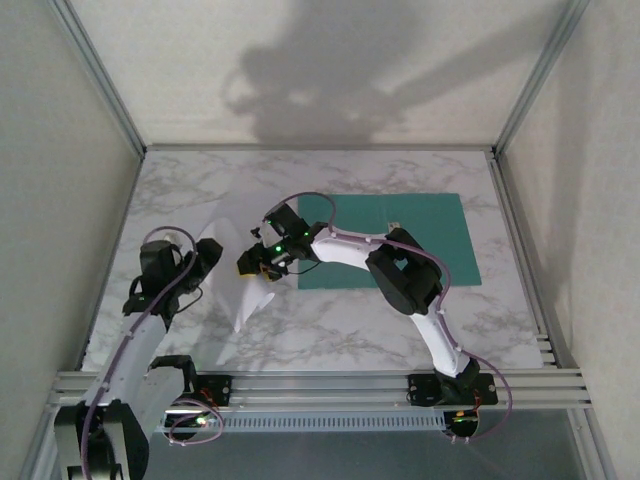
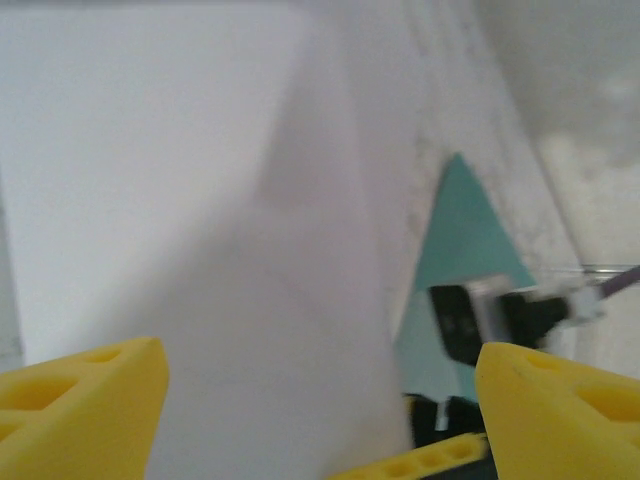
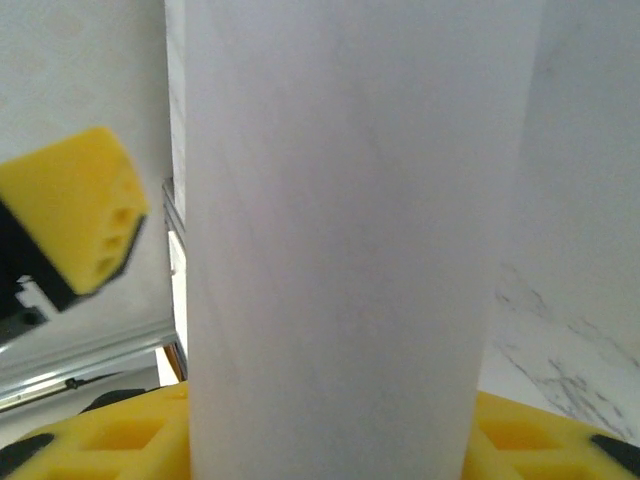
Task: Put the files into the folder
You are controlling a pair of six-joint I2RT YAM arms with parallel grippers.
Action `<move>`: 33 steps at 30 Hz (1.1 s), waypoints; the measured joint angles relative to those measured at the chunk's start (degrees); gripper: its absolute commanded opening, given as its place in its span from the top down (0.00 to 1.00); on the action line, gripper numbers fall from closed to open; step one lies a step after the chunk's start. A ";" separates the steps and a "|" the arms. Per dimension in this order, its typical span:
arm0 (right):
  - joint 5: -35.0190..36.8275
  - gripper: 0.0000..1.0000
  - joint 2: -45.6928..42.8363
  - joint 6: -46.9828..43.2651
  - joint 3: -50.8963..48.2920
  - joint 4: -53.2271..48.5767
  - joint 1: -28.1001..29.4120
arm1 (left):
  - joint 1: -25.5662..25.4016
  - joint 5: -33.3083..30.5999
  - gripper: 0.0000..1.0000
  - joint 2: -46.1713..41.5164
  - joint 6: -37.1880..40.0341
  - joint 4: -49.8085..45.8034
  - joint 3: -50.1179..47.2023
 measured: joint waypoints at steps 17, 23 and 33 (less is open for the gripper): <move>0.02 0.58 -14.80 -1.49 -3.34 -0.81 -2.45 | -0.02 4.61 0.14 -9.90 -2.34 -4.31 10.75; -0.02 0.59 -17.79 -1.46 -4.72 -0.76 -4.63 | -0.02 5.25 0.14 -12.61 -2.99 -4.26 14.75; -0.22 0.61 -20.74 0.20 -8.94 0.83 -8.87 | -4.26 8.26 0.12 -10.97 -6.80 2.75 9.07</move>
